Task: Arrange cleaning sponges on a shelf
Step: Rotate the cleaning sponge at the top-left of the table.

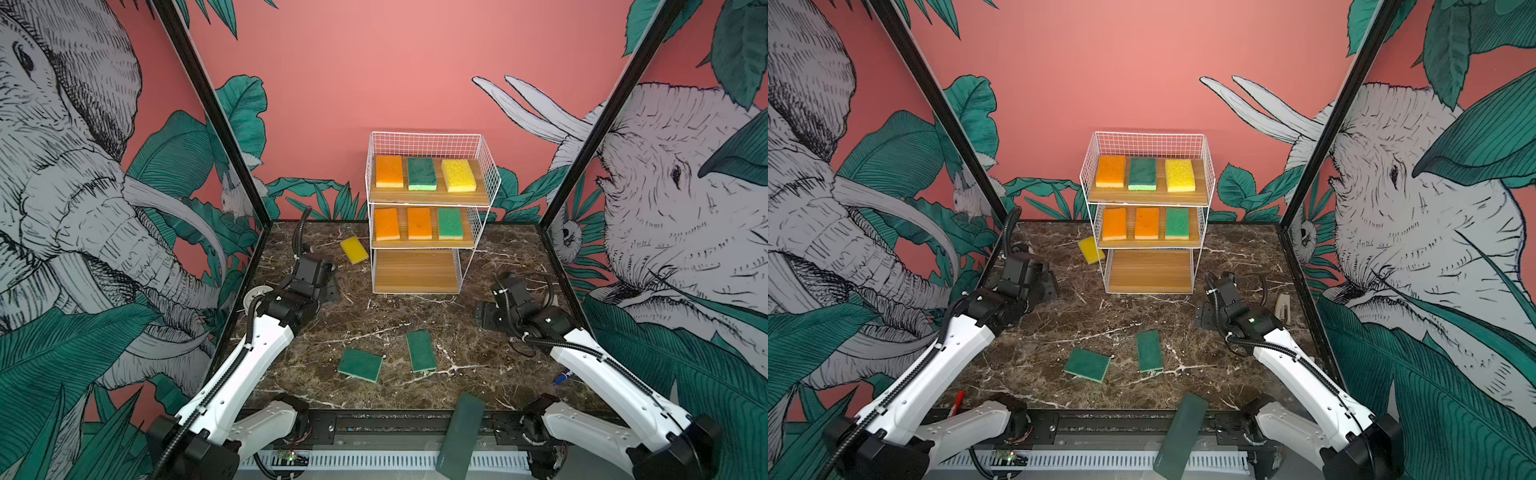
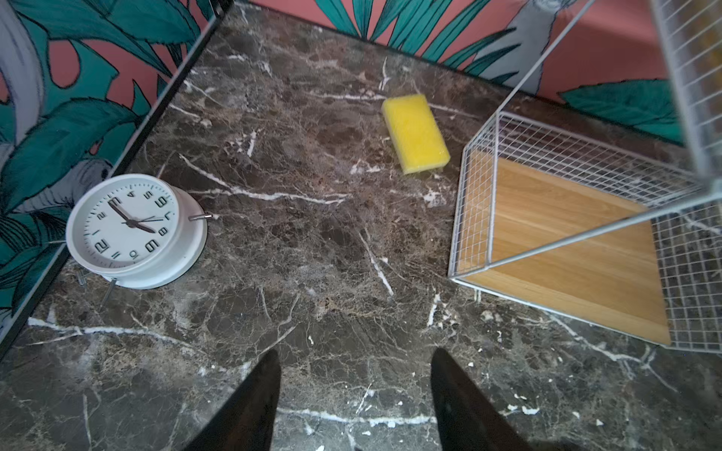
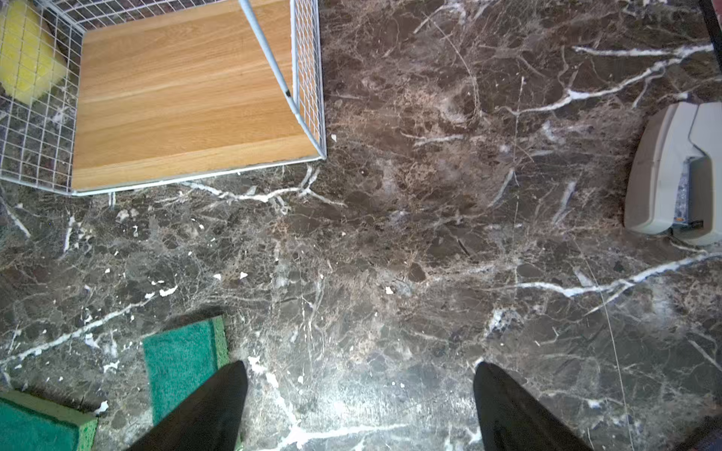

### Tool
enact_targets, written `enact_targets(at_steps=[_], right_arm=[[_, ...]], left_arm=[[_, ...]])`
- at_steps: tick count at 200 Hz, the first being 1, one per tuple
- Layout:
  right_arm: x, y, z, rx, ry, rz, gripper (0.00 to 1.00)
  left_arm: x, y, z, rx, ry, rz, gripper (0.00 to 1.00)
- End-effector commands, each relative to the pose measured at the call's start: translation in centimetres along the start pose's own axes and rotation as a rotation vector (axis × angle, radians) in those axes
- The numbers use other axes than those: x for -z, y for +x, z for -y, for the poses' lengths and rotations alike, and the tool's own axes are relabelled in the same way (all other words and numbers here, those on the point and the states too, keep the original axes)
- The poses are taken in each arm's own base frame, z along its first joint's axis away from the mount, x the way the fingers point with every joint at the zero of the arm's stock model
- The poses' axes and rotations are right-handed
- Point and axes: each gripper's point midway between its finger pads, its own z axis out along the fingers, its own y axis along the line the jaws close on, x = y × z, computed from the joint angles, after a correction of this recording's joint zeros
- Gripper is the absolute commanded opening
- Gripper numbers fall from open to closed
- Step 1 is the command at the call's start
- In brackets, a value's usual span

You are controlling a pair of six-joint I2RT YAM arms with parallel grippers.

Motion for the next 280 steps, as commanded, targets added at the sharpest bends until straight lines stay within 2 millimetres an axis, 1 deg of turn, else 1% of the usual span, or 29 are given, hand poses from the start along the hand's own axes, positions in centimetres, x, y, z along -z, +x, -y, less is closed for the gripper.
enact_targets(at_steps=[1,10,25,42,56,81,118,135,156,172,191,214,230,249,280], right_arm=[[0.5,-1.7,0.2,-0.010,0.031,0.030,0.93],[0.4,-2.0,0.3,-0.011,0.040,0.030,0.94],[0.2,-2.4,0.7,-0.017,0.054,0.025,0.94],[-0.1,-2.7,1.1,-0.027,0.068,0.020,0.94],[-0.6,-2.8,1.4,-0.043,0.073,0.003,0.94],[-1.0,-3.0,2.2,-0.078,0.089,-0.016,0.94],[-1.2,-4.0,3.6,-0.118,0.117,-0.011,0.94],[-1.6,-4.5,3.9,-0.143,0.118,-0.018,0.94],[-2.3,-5.1,4.0,-0.177,0.104,-0.031,0.94],[-2.6,-5.5,4.3,-0.201,0.108,-0.036,0.94],[-3.2,-5.4,4.5,-0.216,0.116,-0.047,0.94],[-4.1,-4.9,4.6,-0.233,0.119,-0.070,0.94],[-4.7,-4.7,4.5,-0.241,0.120,-0.087,0.93],[-5.2,-4.5,4.4,-0.243,0.121,-0.097,0.93],[-5.8,-4.4,4.3,-0.240,0.123,-0.110,0.94]], left_arm=[[-2.2,0.0,1.0,-0.024,0.043,-0.069,0.67],[-3.4,-0.1,1.0,-0.026,0.034,-0.094,0.70],[-5.4,-0.5,1.4,-0.026,0.036,-0.115,0.71],[-7.8,-1.4,1.6,-0.039,0.021,-0.109,0.73],[-9.9,-1.9,1.4,-0.035,-0.009,-0.135,0.77],[-13.2,-2.9,1.3,-0.025,-0.046,-0.159,0.78],[-17.0,-5.6,2.2,0.015,-0.013,-0.153,0.79],[-18.4,-7.0,2.8,0.012,-0.007,-0.144,0.79],[-20.3,-8.2,3.8,0.019,0.006,-0.138,0.79],[-21.9,-8.5,4.3,0.032,0.011,-0.140,0.79],[-23.2,-9.3,4.9,0.032,0.017,-0.139,0.79],[-23.6,-10.4,5.6,0.029,0.040,-0.114,0.79],[-23.8,-10.7,5.9,0.041,0.052,-0.100,0.78],[-24.2,-10.6,5.9,0.059,0.050,-0.101,0.78],[-25.3,-9.3,5.8,0.088,0.038,-0.131,0.78]])
